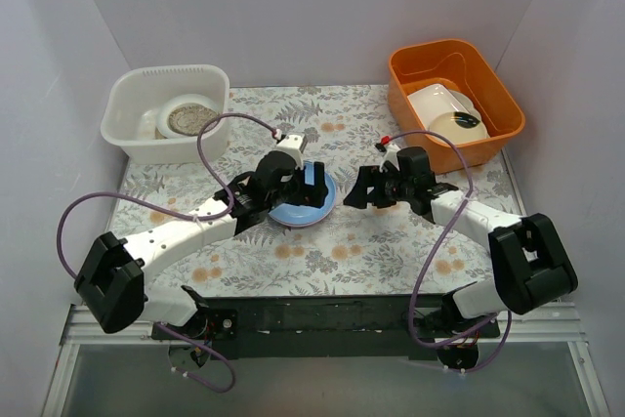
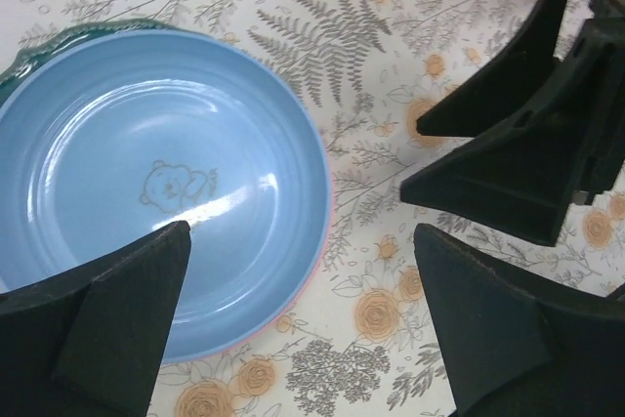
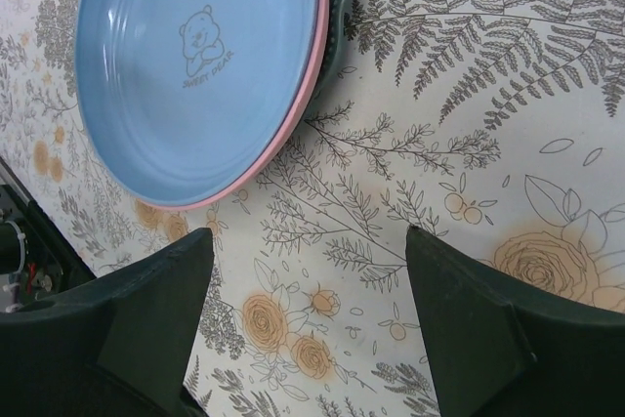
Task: Place the plates into the plastic bin on the countertop
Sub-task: Move the plate to the center of the board, then pick up the plate at the center of the board.
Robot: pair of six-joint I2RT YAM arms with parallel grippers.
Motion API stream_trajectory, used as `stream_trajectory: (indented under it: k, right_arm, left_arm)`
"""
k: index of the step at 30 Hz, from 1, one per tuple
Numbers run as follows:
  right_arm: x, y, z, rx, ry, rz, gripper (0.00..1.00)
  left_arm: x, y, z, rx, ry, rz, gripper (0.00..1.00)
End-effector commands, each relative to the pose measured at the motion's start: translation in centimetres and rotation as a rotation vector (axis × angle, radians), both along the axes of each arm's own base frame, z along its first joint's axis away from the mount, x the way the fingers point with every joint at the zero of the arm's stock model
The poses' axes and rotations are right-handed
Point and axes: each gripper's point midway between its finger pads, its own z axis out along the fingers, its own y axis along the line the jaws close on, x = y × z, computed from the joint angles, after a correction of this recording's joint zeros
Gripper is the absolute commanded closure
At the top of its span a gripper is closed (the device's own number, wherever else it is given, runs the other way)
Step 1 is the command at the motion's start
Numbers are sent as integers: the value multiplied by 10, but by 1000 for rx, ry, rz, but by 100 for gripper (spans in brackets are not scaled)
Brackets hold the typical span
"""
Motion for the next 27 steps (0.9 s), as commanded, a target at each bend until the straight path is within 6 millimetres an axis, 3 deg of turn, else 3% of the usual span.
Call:
stream_trajectory:
  k: [1,7,16,24,27]
  right_arm:
    - [13,20,14,54,-35,44,14]
    - [23,38,11,82,-8,74,21]
    - [38,53,2,102,34,63,27]
    - [52,59,-4,84,72,45,34]
    - [53,58,-15,58,113,33,40]
  left_arm:
    - [13,32,4,-72,11,84,2]
    - [25,70,-5,-166,73,172,2]
    - [34,122,-43,-272,238,297,2]
    - [38,131,-56,-273,274,325,2]
    - [39,130,-59,-278,287,324,2]
